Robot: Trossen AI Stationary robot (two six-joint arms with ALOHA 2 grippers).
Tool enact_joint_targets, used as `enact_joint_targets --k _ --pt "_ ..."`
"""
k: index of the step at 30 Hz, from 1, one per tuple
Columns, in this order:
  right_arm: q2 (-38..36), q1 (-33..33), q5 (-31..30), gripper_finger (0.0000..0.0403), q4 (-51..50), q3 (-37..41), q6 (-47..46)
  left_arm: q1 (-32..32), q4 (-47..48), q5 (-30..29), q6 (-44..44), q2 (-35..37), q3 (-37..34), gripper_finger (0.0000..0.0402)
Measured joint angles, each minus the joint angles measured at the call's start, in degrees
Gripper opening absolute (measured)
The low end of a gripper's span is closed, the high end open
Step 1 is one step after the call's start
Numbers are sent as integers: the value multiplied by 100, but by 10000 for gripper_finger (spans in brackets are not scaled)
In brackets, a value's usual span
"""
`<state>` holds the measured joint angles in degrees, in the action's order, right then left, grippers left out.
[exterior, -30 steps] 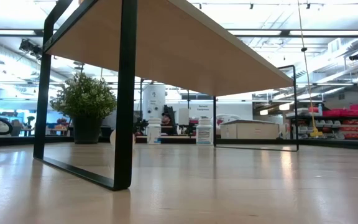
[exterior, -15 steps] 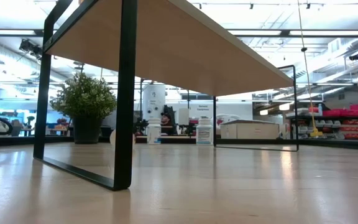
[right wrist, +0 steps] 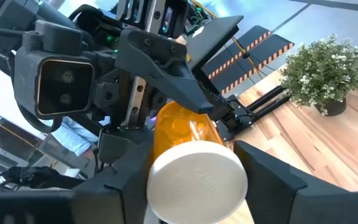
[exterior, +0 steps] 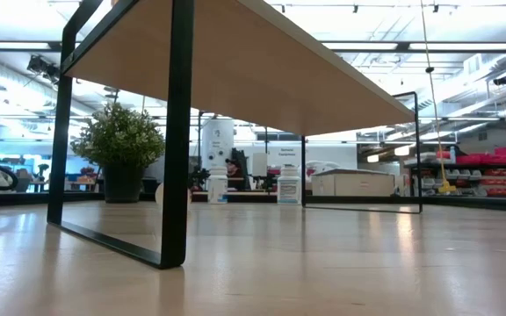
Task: Pick and place medicine bottles onto shelf by color
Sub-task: Put the right orange pill bottle on the shelf
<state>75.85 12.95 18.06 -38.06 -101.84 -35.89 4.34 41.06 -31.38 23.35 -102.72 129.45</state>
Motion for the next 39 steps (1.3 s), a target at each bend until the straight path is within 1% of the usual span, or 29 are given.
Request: enact_joint_targets --k 4,9,16,19,23,26,29,33,39 --pt "0 0 1 211 -3 0 10 0 0 0 0 -2 0 201" --pt "0 0 0 230 0 0 10 0 -4 -2 0 -2 0 211" --pt "0 0 -2 210 0 0 10 0 -11 -93 55 -2 0 217" --pt "0 4 -13 214 0 0 10 0 -13 -242 62 -2 0 220" --pt "0 13 -63 223 -22 0 10 7 -20 -630 476 -2 0 227" --pt "0 11 -61 218 -112 0 10 9 39 -736 690 13 -2 236" --pt "0 11 -150 213 -123 0 10 7 145 -784 688 41 -2 248" --pt "-1 70 -286 217 -260 0 12 33 668 -873 509 123 4 263" --pt "-4 225 -477 216 -827 0 6 33 2023 -847 -365 242 0 272"
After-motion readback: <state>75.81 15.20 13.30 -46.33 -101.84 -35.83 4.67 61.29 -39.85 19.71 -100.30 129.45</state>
